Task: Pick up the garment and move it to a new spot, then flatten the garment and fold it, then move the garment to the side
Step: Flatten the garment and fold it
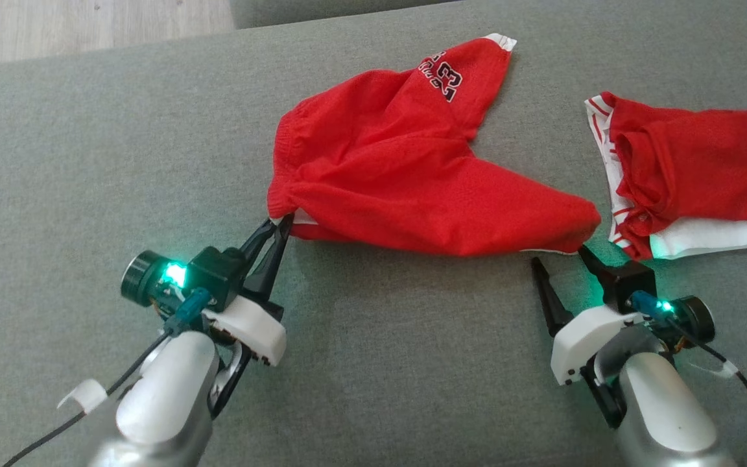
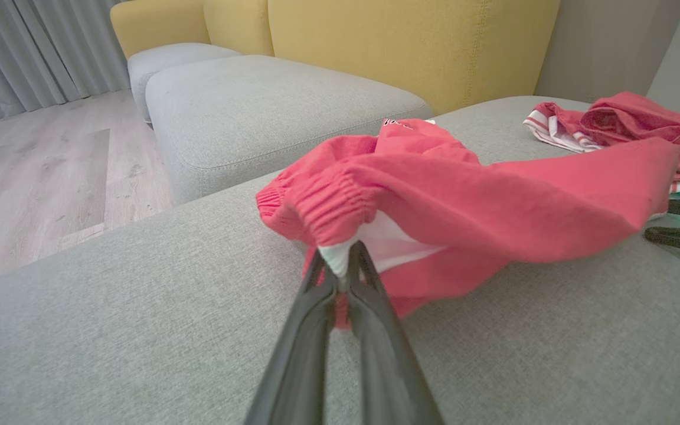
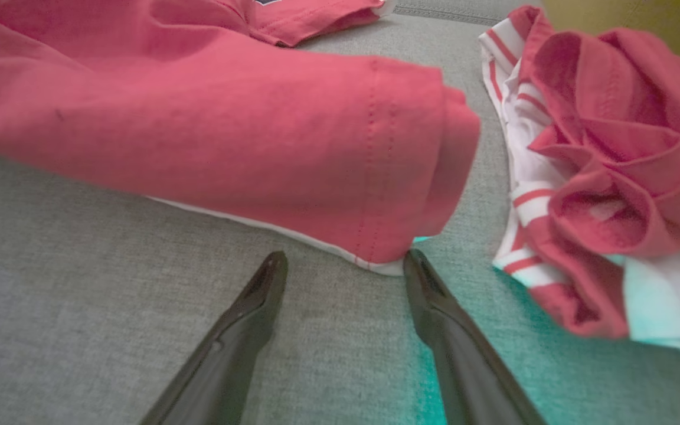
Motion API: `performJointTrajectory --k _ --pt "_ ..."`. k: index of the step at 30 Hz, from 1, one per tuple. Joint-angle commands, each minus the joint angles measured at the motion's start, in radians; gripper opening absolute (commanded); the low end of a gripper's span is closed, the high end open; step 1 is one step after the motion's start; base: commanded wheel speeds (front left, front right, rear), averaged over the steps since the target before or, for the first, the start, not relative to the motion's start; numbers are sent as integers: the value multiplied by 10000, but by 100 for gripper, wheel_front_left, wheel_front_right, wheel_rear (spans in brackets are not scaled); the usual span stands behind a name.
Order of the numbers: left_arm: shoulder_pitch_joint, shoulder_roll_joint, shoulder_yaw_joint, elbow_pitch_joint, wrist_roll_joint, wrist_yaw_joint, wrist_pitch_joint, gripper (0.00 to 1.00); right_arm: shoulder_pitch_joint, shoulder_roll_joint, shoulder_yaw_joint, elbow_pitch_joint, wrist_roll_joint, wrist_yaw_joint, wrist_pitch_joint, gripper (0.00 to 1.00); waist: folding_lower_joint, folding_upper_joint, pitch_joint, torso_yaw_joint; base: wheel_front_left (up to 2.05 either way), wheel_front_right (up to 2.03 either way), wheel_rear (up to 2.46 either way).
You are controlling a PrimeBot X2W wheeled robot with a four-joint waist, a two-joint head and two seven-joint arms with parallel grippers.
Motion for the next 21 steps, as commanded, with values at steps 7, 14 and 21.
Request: performJointTrajectory --k 7,14,21 --pt "-363 321 228 -399 -111 79 42 0 -618 -198 509 169 -64 -9 115 100 0 0 101 27 0 0 0" --pt "-403 372 166 -437 -156 113 72 0 -778 -288 819 599 277 -9 381 100 0 0 110 30 0 0 0" --pt "-438 421 110 -462 -205 153 101 0 -906 -424 1104 925 689 -9 574 0 0 0 100 -21 0 0 0"
